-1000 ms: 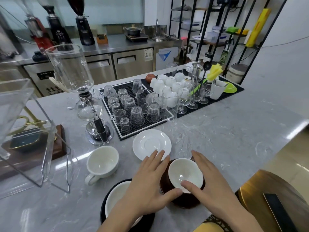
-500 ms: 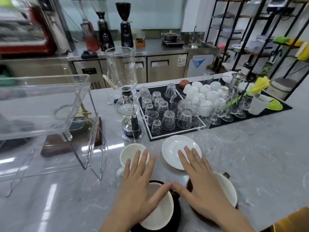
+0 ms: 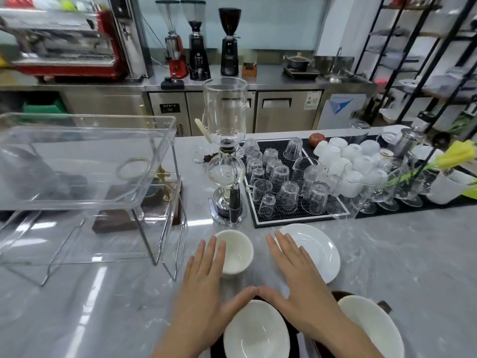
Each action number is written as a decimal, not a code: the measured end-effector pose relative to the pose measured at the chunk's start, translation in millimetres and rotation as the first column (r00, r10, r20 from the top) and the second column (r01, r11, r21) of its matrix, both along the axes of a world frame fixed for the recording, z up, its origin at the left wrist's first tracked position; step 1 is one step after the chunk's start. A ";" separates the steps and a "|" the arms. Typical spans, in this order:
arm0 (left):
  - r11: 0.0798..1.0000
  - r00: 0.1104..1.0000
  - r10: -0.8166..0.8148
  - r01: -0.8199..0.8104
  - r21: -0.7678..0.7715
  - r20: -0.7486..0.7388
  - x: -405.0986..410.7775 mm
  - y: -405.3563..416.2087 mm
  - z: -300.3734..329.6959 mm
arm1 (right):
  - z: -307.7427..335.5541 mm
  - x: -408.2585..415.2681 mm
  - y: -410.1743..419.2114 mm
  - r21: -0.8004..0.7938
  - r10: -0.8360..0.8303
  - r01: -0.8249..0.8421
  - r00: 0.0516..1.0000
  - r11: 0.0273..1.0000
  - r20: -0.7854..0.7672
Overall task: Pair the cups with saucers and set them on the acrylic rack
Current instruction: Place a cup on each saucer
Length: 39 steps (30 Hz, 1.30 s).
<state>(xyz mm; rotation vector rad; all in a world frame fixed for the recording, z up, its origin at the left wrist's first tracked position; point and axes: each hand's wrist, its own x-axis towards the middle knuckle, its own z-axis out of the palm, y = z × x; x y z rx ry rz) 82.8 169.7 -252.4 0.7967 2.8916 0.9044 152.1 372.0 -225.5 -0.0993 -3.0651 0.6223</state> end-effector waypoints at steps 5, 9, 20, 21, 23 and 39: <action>0.992 0.996 0.063 -0.069 0.102 0.060 -9.1 -5.0 -10.5 | -2.4 -20.2 -0.9 -0.084 0.024 -0.024 1.000 0.996 0.000; 0.984 0.983 0.122 -0.138 0.114 0.137 -14.9 -9.3 -21.7 | -5.8 -36.7 -3.4 -0.154 0.046 -0.040 0.998 0.987 0.039; 0.897 0.945 0.249 -0.308 0.316 0.213 -7.1 -12.1 -40.1 | -17.4 -80.7 -17.5 -0.267 0.124 -0.084 0.983 0.960 0.137; 0.878 0.937 0.266 -0.333 0.343 0.227 -5.7 -11.7 -41.5 | -19.2 -83.7 -18.6 -0.272 0.135 -0.092 0.980 0.958 0.144; 0.832 0.921 0.280 -0.374 0.409 0.272 -3.2 -11.1 -43.6 | -22.5 -88.4 -19.9 -0.279 0.152 -0.105 0.977 0.955 0.152; 0.669 0.861 0.159 -0.454 0.589 0.483 -2.3 -4.8 -50.8 | -31.9 -101.6 -31.6 -0.338 0.127 -0.073 0.982 0.938 0.142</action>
